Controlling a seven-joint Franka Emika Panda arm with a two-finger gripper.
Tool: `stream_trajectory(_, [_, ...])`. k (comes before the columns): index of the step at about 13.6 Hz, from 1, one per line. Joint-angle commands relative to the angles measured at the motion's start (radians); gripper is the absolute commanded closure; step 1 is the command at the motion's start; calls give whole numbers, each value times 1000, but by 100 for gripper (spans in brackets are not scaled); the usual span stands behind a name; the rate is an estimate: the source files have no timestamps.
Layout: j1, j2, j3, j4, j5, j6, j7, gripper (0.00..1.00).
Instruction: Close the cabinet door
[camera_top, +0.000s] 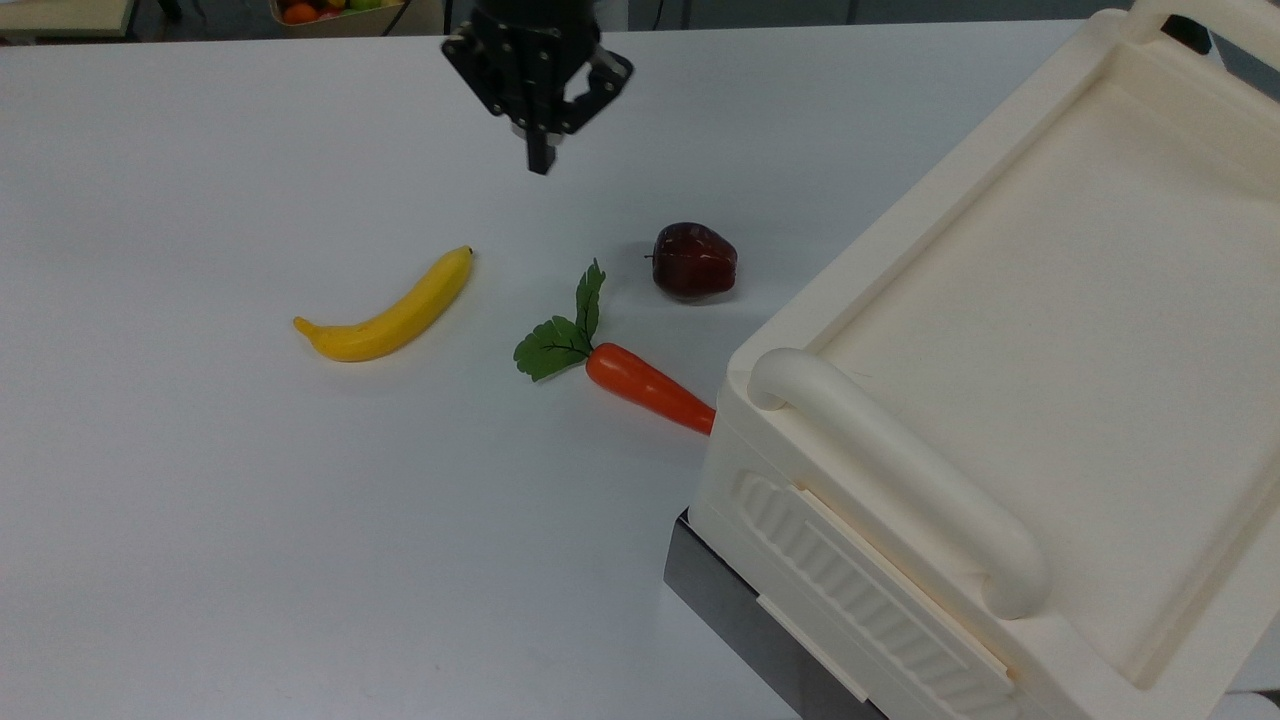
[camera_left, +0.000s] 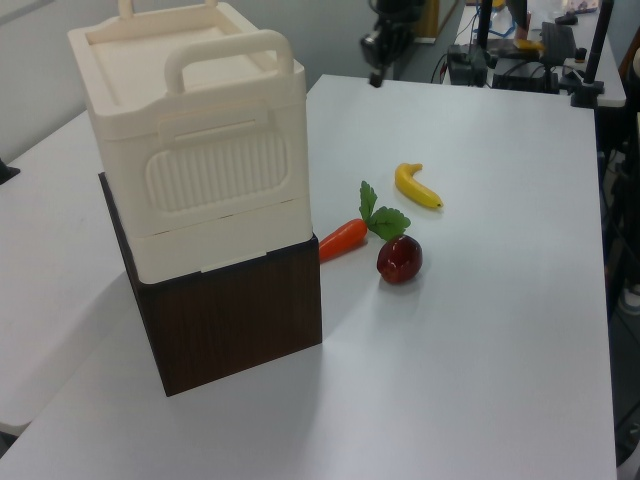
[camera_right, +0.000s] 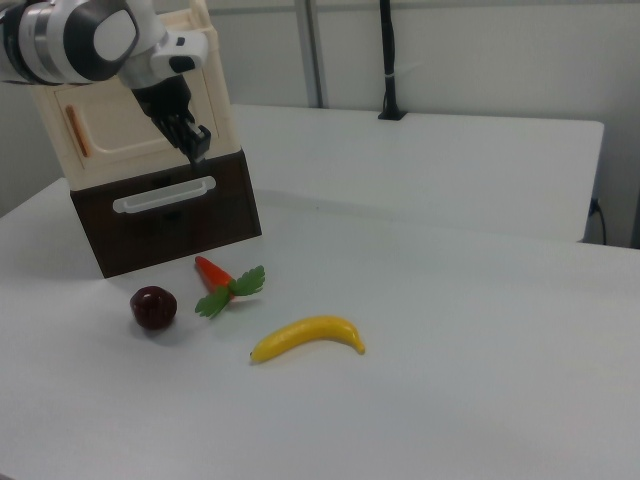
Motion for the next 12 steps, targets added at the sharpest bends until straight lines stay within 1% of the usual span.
stream_trajectory(1, [7, -113, -67, -112, 3, -145, -257, 100])
stream_trajectory(2, [6, -115, -83, -112, 1, -194, -315, 100])
stream_trajectory(3, [3, -115, -84, -114, -11, -216, -343, 100])
stream_trajectory(5, [1, -120, -84, -135, -48, -225, -357, 100])
stream_trajectory(7, [-10, -124, -84, -135, -42, -225, -350, 98])
stream_trajectory(8, [-13, -124, -84, -134, -34, -228, -344, 80])
stream_trajectory(9, [-14, -126, -86, -134, -31, -231, -341, 55])
stream_trajectory(10, [-14, -126, -86, -132, -31, -233, -340, 40])
stream_trajectory(11, [-22, -129, -86, -132, -31, -233, -342, 34])
stream_trajectory(12, [-26, -132, -86, -132, -31, -234, -342, 25])
